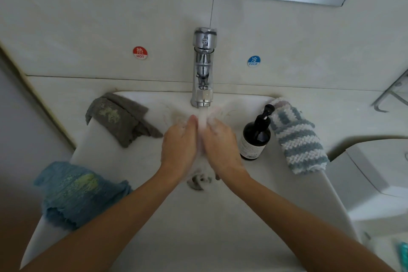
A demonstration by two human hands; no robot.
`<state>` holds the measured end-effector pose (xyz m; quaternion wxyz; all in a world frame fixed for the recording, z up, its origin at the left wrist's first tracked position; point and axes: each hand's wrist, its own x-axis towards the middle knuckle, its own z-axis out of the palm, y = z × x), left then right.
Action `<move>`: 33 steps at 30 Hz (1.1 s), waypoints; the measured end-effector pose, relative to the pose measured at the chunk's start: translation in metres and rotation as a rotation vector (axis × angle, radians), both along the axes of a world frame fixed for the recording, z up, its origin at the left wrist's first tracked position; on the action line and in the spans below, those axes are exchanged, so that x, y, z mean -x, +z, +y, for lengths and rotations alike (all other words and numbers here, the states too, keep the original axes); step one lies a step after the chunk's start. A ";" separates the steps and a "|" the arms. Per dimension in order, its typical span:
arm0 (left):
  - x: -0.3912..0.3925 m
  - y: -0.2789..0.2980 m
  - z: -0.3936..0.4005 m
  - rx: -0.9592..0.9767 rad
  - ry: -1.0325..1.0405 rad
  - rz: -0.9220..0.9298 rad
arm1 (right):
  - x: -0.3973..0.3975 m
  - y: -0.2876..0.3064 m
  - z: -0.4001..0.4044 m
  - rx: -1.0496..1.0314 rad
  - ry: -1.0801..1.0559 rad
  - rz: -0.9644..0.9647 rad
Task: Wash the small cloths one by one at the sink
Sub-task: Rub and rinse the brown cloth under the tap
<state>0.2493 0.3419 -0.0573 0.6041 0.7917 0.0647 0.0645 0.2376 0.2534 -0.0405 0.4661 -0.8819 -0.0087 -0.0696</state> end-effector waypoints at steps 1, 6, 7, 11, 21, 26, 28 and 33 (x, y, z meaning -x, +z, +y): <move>-0.001 0.000 -0.001 0.006 0.009 0.006 | 0.001 0.003 0.000 -0.001 -0.015 0.011; -0.001 -0.001 -0.005 -0.004 -0.029 -0.066 | 0.001 0.002 -0.003 -0.289 -0.105 0.048; 0.000 -0.002 -0.006 -0.019 -0.035 -0.082 | 0.001 0.002 -0.003 -0.320 -0.122 0.055; 0.002 -0.005 -0.007 -0.036 -0.031 -0.077 | -0.004 -0.011 -0.007 -0.383 -0.155 0.025; 0.017 0.004 -0.015 -0.102 -0.042 -0.169 | 0.007 -0.005 -0.005 -0.537 -0.092 0.003; 0.014 -0.001 -0.012 -0.047 -0.038 -0.226 | 0.007 -0.007 0.004 -0.466 -0.108 0.104; 0.013 -0.003 -0.012 0.010 0.004 -0.190 | 0.008 -0.006 0.005 -0.482 -0.094 0.168; 0.006 0.000 -0.010 0.166 0.020 -0.009 | 0.002 -0.011 0.007 -0.364 -0.123 0.110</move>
